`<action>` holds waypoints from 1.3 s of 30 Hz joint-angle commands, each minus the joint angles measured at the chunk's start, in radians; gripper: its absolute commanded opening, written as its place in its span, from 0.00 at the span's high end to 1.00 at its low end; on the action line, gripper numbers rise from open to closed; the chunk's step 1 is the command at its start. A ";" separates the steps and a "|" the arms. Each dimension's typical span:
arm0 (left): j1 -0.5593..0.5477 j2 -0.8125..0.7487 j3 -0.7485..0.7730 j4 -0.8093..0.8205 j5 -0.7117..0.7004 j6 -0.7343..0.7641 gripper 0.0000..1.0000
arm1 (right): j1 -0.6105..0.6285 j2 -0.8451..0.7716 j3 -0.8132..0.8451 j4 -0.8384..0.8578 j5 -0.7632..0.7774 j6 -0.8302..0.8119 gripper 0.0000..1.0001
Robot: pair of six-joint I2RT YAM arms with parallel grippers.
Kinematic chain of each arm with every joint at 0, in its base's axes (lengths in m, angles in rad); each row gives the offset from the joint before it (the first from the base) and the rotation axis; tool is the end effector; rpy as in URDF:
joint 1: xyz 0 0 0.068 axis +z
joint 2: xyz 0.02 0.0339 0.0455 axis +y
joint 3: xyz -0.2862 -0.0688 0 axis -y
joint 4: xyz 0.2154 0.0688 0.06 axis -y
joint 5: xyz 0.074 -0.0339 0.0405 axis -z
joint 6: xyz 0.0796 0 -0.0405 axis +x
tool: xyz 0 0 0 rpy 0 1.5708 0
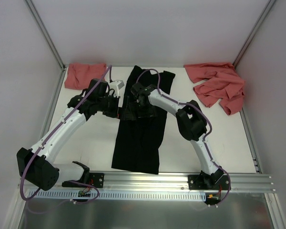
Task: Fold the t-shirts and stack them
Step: Rotate the tshirt 90 degrees
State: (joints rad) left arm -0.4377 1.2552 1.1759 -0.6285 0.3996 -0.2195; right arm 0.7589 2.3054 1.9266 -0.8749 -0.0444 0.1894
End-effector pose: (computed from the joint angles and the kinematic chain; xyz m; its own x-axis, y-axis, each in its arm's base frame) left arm 0.2247 -0.1393 0.3325 -0.7181 0.1146 -0.6865 0.5142 0.7521 -0.4123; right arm 0.3473 0.3343 0.1561 -0.8084 -0.5074 -0.2983 -0.5552 0.8257 0.1001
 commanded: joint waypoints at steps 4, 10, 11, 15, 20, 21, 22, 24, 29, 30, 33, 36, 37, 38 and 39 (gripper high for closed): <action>0.001 0.015 0.044 0.003 -0.007 0.020 0.01 | -0.041 -0.024 -0.092 -0.007 0.038 -0.044 0.00; -0.001 0.013 0.044 -0.002 -0.008 0.025 0.01 | -0.052 -0.047 -0.141 0.004 0.038 -0.064 0.00; 0.001 0.015 0.044 -0.002 -0.008 0.026 0.01 | -0.056 -0.054 -0.153 0.005 0.038 -0.070 0.01; 0.001 0.010 0.039 -0.004 -0.008 0.031 0.01 | -0.064 -0.069 -0.176 0.008 0.077 -0.090 0.00; 0.001 0.009 0.033 0.001 -0.005 0.032 0.01 | -0.087 -0.096 -0.199 0.014 0.089 -0.096 0.00; 0.001 0.006 0.027 0.004 0.002 0.035 0.01 | -0.089 -0.106 -0.198 0.013 0.086 -0.094 0.01; 0.001 0.001 0.022 0.013 0.042 0.043 0.01 | -0.089 -0.136 -0.192 0.014 0.074 -0.091 0.01; 0.001 -0.040 -0.021 0.058 0.051 0.045 0.01 | -0.089 -0.211 -0.190 0.011 0.080 -0.079 0.01; 0.022 -0.163 -0.179 0.152 0.001 -0.024 0.01 | -0.089 -0.440 -0.231 -0.012 0.176 -0.054 0.01; 0.030 -0.163 -0.185 0.136 0.014 -0.011 0.01 | -0.089 -0.518 -0.245 -0.018 0.198 -0.051 0.00; 0.033 -0.158 -0.202 0.077 0.067 0.035 0.01 | -0.089 -0.639 -0.331 -0.033 0.222 -0.027 0.00; 0.036 -0.136 -0.214 0.018 0.088 0.061 0.01 | -0.089 -0.822 -0.501 -0.009 0.233 0.008 0.01; 0.034 -0.126 -0.219 0.006 0.097 0.065 0.01 | -0.087 -0.863 -0.550 0.000 0.233 0.016 0.01; 0.034 -0.100 -0.223 -0.010 0.111 0.065 0.01 | -0.089 -0.924 -0.633 0.013 0.235 0.040 0.01; 0.034 -0.090 -0.226 -0.010 0.111 0.060 0.01 | -0.089 -0.940 -0.664 0.016 0.233 0.054 0.00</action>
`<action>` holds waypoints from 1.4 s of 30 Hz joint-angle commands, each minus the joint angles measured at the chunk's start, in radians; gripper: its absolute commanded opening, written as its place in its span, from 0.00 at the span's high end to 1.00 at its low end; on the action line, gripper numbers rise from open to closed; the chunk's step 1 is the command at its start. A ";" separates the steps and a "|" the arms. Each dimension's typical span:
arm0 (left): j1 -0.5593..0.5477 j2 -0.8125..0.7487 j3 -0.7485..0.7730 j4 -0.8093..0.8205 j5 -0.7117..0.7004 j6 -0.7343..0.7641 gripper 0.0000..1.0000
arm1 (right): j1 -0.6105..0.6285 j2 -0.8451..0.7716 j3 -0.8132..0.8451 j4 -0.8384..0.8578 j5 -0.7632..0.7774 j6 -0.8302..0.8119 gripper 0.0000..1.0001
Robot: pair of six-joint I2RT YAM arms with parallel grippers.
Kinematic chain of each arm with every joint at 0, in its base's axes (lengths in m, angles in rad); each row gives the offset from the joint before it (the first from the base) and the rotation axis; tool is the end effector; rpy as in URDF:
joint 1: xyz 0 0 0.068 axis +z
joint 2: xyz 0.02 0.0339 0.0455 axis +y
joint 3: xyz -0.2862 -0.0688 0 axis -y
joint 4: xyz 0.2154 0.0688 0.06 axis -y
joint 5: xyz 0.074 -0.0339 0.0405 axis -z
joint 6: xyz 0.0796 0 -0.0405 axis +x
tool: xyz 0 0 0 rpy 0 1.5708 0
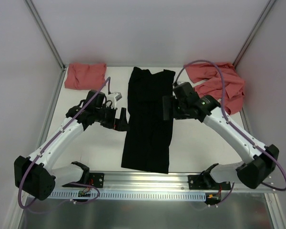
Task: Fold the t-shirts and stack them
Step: Rotate the tshirt 90 degrees
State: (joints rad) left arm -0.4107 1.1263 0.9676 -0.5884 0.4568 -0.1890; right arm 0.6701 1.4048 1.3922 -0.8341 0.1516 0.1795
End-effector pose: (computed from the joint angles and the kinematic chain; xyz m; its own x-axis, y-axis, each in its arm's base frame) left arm 0.1930 -0.1223 0.2983 -0.7350 0.1361 -0.6643 0.5263 0.7323 -0.4322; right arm 0.2348 0.1707 0.3387 -0.6733 -0.3083 -0.6720 -0.4221 0.9065 0.0070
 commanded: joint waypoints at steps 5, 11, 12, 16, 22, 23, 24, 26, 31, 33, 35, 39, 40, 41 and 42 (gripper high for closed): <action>0.006 0.104 0.025 -0.053 0.079 -0.004 0.01 | 0.013 0.014 -0.168 -0.013 0.031 0.083 0.00; 0.006 0.151 0.169 -0.024 0.017 -0.017 0.01 | 0.008 0.274 0.106 -0.025 0.037 -0.038 0.00; 0.006 0.159 0.186 -0.031 0.019 -0.013 0.01 | 0.002 0.407 0.280 -0.051 0.037 -0.085 0.01; 0.004 0.156 0.209 -0.050 0.023 -0.018 0.01 | -0.024 0.740 0.796 -0.231 0.003 -0.153 0.00; 0.004 0.119 0.175 -0.067 -0.020 -0.038 0.01 | -0.086 0.964 1.034 -0.262 -0.070 -0.144 0.01; 0.006 0.116 0.174 -0.065 -0.023 -0.044 0.01 | -0.102 0.955 0.991 -0.237 -0.082 -0.138 0.01; 0.004 0.115 0.169 -0.059 -0.023 -0.059 0.01 | -0.110 0.947 0.949 -0.212 -0.092 -0.135 0.00; 0.004 0.115 0.155 -0.048 -0.021 -0.070 0.01 | -0.124 0.935 0.871 -0.163 -0.101 -0.129 0.01; 0.004 0.154 0.169 -0.048 -0.021 -0.079 0.01 | -0.162 0.979 0.878 -0.129 -0.141 -0.121 0.01; 0.004 0.184 0.193 -0.057 -0.020 -0.073 0.01 | -0.175 1.008 0.906 -0.123 -0.176 -0.111 0.00; 0.004 0.199 0.209 -0.067 -0.021 -0.069 0.01 | -0.181 1.026 0.927 -0.117 -0.204 -0.100 0.01; 0.006 0.245 0.243 -0.077 -0.020 -0.064 0.01 | -0.176 1.036 0.933 -0.102 -0.256 -0.063 0.01; 0.004 0.251 0.247 -0.076 -0.018 -0.064 0.01 | -0.172 1.036 0.932 -0.099 -0.271 -0.060 0.01; 0.004 0.259 0.250 -0.073 -0.017 -0.064 0.01 | -0.161 1.033 0.932 -0.099 -0.277 -0.060 0.01; 0.004 0.271 0.258 -0.071 -0.015 -0.064 0.01 | -0.155 1.021 0.921 -0.097 -0.280 -0.058 0.00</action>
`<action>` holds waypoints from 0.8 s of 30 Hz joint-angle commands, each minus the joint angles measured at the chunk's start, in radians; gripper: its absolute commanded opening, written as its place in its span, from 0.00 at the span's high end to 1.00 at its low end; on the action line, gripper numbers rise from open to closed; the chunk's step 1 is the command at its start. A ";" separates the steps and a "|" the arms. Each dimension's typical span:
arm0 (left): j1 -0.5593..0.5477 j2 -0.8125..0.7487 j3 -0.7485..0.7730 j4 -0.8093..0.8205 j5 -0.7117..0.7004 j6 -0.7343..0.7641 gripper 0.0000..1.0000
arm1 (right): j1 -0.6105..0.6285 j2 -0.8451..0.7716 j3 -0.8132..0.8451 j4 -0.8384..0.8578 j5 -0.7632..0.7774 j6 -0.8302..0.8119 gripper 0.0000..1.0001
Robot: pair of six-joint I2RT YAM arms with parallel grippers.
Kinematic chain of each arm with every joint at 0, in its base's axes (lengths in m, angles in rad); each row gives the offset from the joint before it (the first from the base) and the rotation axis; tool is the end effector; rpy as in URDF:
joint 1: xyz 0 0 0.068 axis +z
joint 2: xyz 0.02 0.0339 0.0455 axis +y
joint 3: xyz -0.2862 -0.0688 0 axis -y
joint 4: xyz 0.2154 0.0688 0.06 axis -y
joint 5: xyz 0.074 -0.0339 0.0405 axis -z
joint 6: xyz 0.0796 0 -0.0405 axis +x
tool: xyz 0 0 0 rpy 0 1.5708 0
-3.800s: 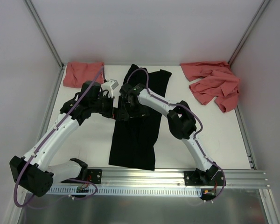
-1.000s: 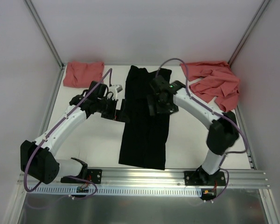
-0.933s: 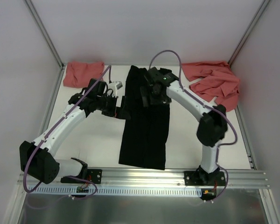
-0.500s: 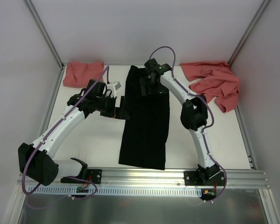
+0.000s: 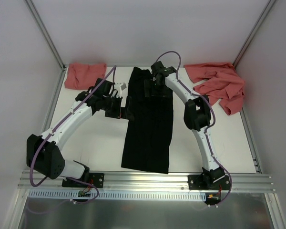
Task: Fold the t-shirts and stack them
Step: Rotate the tshirt 90 degrees
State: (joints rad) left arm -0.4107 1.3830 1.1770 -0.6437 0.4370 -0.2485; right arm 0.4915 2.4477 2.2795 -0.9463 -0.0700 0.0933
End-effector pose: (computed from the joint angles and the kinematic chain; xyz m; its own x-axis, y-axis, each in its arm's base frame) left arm 0.2489 -0.1451 0.2996 -0.8194 0.1138 -0.5617 0.4296 0.7708 -0.4705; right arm 0.4647 0.2551 0.1819 -0.8344 -0.3412 -0.4329 -0.4221 0.9006 0.1036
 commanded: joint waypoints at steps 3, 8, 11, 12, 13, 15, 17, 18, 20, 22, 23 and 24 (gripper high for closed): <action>0.004 0.040 0.064 -0.014 0.011 0.000 0.01 | 0.048 -0.041 0.011 0.018 -0.066 0.032 0.01; 0.004 0.070 0.091 -0.010 0.017 0.009 0.01 | 0.071 -0.039 -0.034 0.015 -0.073 0.036 0.01; 0.004 0.070 0.085 -0.010 0.017 0.014 0.01 | 0.081 -0.033 -0.055 0.018 -0.070 0.033 0.01; 0.004 0.070 0.084 -0.011 0.017 0.015 0.01 | 0.084 -0.027 -0.061 0.018 -0.067 0.034 0.00; 0.004 0.068 0.081 -0.013 0.017 0.020 0.01 | 0.085 -0.023 -0.070 0.020 -0.065 0.034 0.01; 0.004 0.062 0.075 -0.022 0.013 0.025 0.01 | 0.088 -0.019 -0.084 0.024 -0.056 0.034 0.01; 0.004 0.057 0.072 -0.031 0.009 0.037 0.01 | 0.088 -0.019 -0.112 0.032 -0.047 0.029 0.01; 0.004 0.056 0.073 -0.042 0.006 0.041 0.01 | 0.087 -0.019 -0.120 0.034 -0.036 0.028 0.01; 0.004 0.054 0.073 -0.050 0.003 0.054 0.01 | 0.087 -0.022 -0.136 0.035 -0.027 0.020 0.00; 0.004 0.054 0.075 -0.057 0.003 0.063 0.01 | 0.088 -0.021 -0.141 0.037 -0.013 0.016 0.01; 0.004 0.056 0.073 -0.059 0.003 0.064 0.01 | 0.087 -0.013 -0.140 0.035 -0.004 0.011 0.01; 0.004 0.059 0.072 -0.059 0.009 0.067 0.01 | 0.087 -0.001 -0.132 0.032 0.005 0.008 0.00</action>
State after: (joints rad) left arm -0.4107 1.4563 1.2293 -0.6796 0.4374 -0.2146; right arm 0.5808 2.4374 2.1658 -0.8986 -0.1120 0.1154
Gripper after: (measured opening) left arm 0.987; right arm 0.993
